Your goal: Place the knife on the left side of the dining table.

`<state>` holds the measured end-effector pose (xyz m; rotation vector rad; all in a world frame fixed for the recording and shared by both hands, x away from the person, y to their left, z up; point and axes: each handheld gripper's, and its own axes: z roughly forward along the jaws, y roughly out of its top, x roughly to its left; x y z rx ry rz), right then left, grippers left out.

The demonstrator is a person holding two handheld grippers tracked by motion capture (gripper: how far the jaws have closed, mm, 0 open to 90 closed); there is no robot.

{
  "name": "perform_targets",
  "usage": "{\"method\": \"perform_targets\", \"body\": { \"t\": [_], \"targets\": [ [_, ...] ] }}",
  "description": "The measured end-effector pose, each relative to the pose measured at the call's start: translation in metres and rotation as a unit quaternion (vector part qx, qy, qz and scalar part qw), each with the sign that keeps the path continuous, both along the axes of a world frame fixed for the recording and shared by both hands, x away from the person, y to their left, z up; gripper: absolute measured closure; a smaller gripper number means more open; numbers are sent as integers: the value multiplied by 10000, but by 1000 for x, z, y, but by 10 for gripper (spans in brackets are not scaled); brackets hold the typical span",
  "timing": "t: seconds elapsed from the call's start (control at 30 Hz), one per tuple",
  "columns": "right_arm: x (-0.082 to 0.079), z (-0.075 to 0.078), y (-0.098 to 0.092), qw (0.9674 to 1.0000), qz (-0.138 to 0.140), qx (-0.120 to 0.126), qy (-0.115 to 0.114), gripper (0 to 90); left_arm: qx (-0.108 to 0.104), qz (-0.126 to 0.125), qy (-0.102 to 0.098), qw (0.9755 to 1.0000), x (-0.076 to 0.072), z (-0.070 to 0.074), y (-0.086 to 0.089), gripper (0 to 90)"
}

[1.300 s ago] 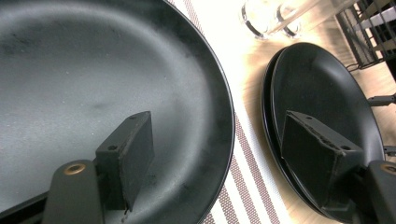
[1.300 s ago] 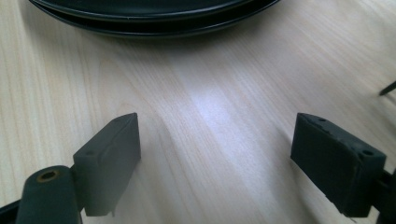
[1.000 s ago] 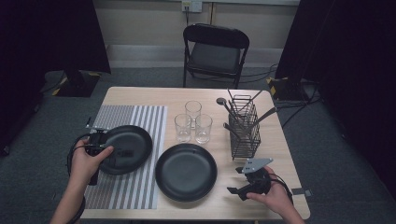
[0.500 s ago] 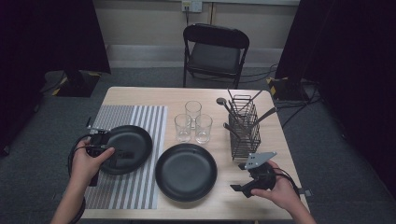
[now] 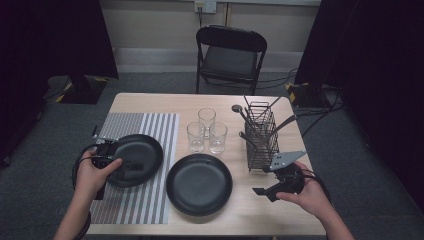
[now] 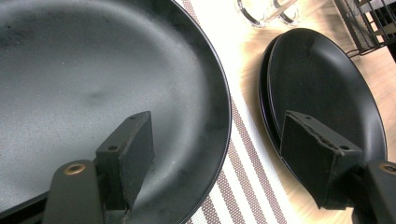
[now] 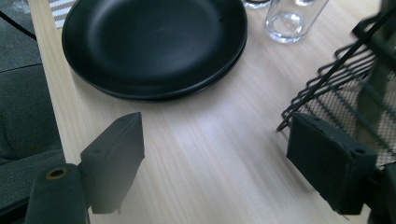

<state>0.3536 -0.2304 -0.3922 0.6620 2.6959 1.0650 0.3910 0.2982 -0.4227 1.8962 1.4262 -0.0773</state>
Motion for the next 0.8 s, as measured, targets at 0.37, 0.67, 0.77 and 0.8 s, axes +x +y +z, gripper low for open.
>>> {"method": "perform_targets", "body": {
  "t": [0.37, 0.67, 0.77, 0.8],
  "targets": [
    [7, 23, 2, 10000, 5, 12, 6, 206, -13, -65, 22, 10000, -1, -1, -1, 256],
    [11, 42, -2, 9999, 11, 123, 23, 225, -60, -127, 24, 9999, 1, -1, -2, 250],
    [13, 50, -2, 9998, -37, 201, -51, 219, -72, -138, 25, 9999, 1, -1, -2, 251],
    [14, 52, -2, 9997, -47, 226, -53, 222, -71, -129, 24, 9999, 1, -1, -2, 251]
  ]
}}
